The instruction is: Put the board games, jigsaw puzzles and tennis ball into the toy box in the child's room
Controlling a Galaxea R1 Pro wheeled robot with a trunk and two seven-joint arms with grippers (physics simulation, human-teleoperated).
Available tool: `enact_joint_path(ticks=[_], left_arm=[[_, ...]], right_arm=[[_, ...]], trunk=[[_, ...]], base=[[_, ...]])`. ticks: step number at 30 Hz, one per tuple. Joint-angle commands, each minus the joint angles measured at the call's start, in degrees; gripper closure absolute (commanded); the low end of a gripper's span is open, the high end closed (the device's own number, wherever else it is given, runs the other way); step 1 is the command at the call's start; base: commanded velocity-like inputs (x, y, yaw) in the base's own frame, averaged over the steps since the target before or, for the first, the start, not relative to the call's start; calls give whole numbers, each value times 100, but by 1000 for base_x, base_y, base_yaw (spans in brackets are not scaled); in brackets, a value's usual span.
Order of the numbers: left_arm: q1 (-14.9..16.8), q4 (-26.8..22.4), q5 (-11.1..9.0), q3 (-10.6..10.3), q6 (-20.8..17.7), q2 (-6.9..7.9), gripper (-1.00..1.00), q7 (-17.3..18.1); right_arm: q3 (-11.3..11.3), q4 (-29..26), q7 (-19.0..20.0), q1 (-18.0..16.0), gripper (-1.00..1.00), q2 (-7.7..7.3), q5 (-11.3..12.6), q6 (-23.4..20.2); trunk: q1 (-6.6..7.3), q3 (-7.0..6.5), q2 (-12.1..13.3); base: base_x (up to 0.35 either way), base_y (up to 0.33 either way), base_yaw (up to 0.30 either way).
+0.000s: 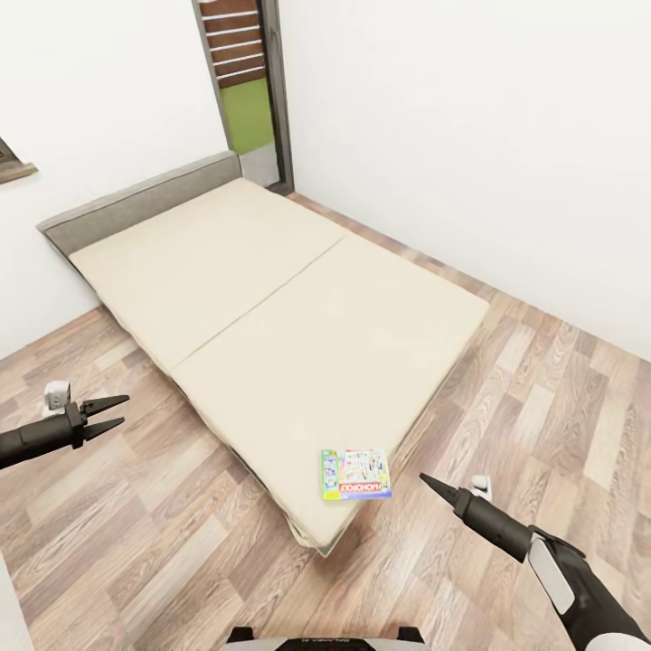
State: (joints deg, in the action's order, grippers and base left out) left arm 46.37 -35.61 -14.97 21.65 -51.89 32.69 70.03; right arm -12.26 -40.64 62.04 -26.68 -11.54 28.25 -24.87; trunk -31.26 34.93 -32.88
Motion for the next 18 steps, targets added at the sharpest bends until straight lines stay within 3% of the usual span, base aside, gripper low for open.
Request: enact_joint_path(ticks=[1, 18], left_arm=[[3, 2, -13, 2, -41, 1, -100, 9], [-5, 4, -28, 16, -41, 71, -100, 10]], right_arm=[[-3, 0, 3, -3, -100, 4, 30, -49], [4, -12, -1, -4, -100, 37, 26, -20]], trunk=[[-1, 15, -6], [-1, 176, -6]], base=[[0, 0, 0], [0, 0, 0]])
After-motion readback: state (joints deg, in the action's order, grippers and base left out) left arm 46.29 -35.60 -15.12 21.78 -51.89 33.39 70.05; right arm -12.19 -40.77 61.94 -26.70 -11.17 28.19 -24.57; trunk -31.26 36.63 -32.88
